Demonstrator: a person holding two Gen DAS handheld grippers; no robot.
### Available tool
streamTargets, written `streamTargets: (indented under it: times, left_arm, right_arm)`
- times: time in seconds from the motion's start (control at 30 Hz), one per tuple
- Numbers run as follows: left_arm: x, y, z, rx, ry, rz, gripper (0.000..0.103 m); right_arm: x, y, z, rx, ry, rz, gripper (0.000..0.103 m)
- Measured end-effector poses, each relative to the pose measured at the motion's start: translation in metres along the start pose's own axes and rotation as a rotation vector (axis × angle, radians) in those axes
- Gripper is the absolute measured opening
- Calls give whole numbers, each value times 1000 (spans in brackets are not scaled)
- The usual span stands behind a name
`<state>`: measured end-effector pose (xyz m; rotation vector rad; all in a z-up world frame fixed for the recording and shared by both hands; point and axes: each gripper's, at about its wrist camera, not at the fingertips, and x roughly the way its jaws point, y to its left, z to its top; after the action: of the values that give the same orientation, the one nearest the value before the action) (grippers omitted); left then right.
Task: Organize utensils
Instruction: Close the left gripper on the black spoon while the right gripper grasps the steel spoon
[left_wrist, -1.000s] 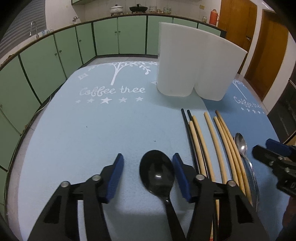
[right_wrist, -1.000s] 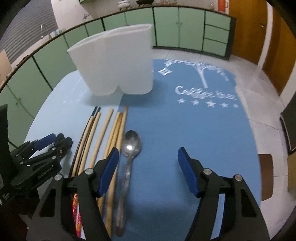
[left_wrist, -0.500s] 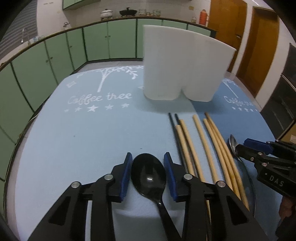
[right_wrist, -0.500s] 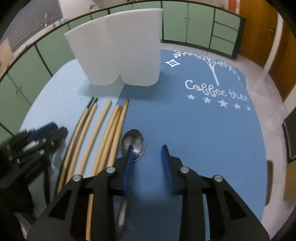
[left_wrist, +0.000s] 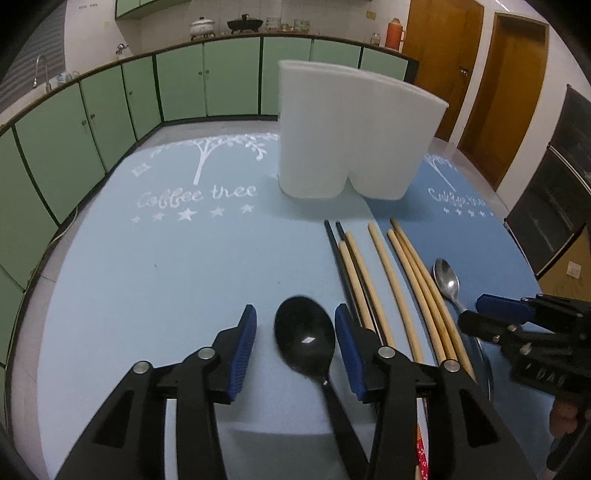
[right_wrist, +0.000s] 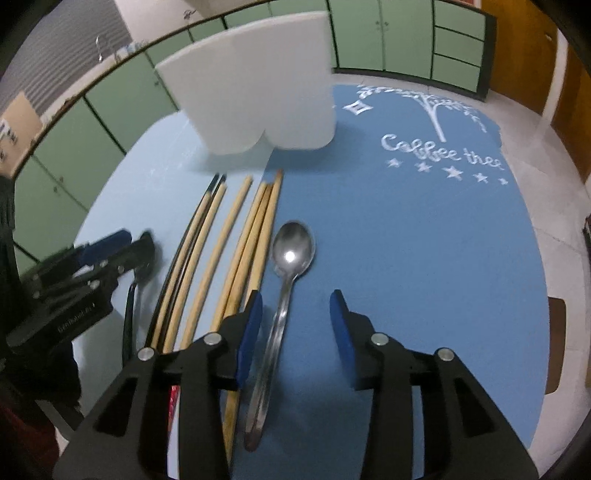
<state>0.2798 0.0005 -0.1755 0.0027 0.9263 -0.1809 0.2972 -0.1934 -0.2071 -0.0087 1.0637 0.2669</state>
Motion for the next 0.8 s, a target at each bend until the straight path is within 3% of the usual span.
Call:
streamTargets:
  times: [0.07,0.17,0.37,0.6,0.7,0.73,0.8]
  left_arm:
    - [4,-2,-3,3,11,0,44]
    - [6,-3,-7,1,17,-2,47]
    - [8,-2,-4,-3,25,5,57]
    - [14,8,2,-41,40,21,62]
    - [18,3,5,-30,37,16,59]
    - [18,1,5,-21,34,22,52]
    - [19,-4,5,-7,30,14,39]
  right_arm:
    - [0,1,-1,-19,-4,-35,26]
    - [-4,-5,-2,-15,-4,-52,26]
    - [-3,-9,18,35,-16,38,42]
    - [15,-10,31,62,16,63,43]
    - [16,-8,34,51,27,20,33]
    - [18,-6,34,35,28,-12,23]
    - [18,-5,33,21,25,-28,20]
